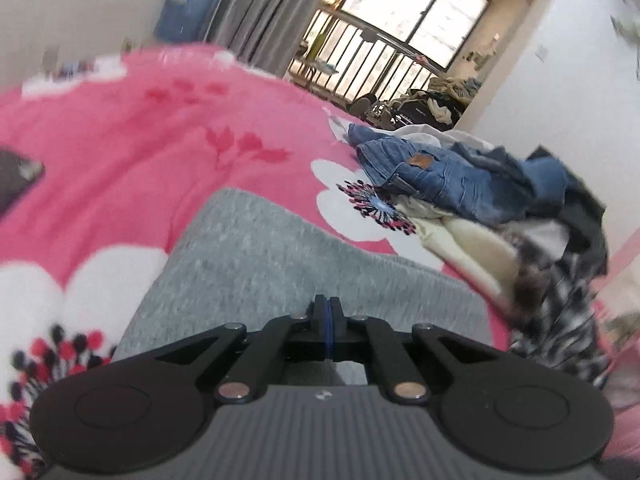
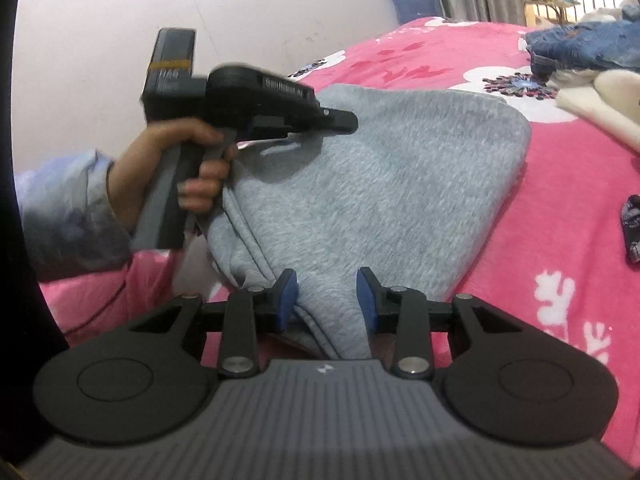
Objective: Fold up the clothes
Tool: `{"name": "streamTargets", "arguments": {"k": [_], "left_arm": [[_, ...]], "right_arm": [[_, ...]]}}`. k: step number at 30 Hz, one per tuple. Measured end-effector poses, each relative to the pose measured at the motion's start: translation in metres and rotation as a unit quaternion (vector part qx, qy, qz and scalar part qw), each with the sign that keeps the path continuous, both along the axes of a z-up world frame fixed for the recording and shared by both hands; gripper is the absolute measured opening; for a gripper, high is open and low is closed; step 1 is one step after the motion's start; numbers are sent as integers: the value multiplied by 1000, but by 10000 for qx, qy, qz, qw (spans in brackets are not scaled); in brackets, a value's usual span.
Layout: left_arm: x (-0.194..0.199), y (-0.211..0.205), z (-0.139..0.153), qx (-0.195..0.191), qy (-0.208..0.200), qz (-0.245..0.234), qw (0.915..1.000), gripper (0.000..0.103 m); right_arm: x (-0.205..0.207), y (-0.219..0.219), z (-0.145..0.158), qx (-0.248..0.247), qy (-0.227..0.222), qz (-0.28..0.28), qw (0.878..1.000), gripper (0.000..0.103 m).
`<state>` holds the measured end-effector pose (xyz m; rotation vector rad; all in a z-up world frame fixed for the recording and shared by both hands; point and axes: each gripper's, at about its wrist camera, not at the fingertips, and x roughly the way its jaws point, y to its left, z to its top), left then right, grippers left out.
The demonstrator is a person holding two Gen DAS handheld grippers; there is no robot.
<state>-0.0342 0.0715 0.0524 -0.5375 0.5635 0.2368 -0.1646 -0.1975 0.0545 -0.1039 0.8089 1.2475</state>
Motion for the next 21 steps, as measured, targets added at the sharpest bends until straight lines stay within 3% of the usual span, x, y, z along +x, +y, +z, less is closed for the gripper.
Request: {"name": "streamTargets", "arguments": {"k": [5, 9, 11, 15, 18, 21], "left_arm": [[-10, 2, -3, -91, -83, 244, 9996, 3], [-33, 7, -1, 286, 7, 107, 9995, 3], [-39, 2, 1, 593, 158, -157, 9980, 3], [-58, -7, 7, 1047, 441, -521, 9922, 3], [-75, -14, 15, 1289, 599, -528, 9884, 3], [-75, -25, 29, 1484, 485, -810, 9844, 20]], "right_arm": [[25, -5, 20, 395, -38, -285, 9988, 34], [45, 9, 26, 748, -524, -374, 9951, 38], [50, 27, 21, 602, -895, -217, 9939, 42], [55, 55, -6, -148, -1288, -100, 9915, 42], [54, 49, -10, -67, -1394, -89, 9902, 42], [57, 46, -10, -35, -1312, -180, 9912, 42]]}}
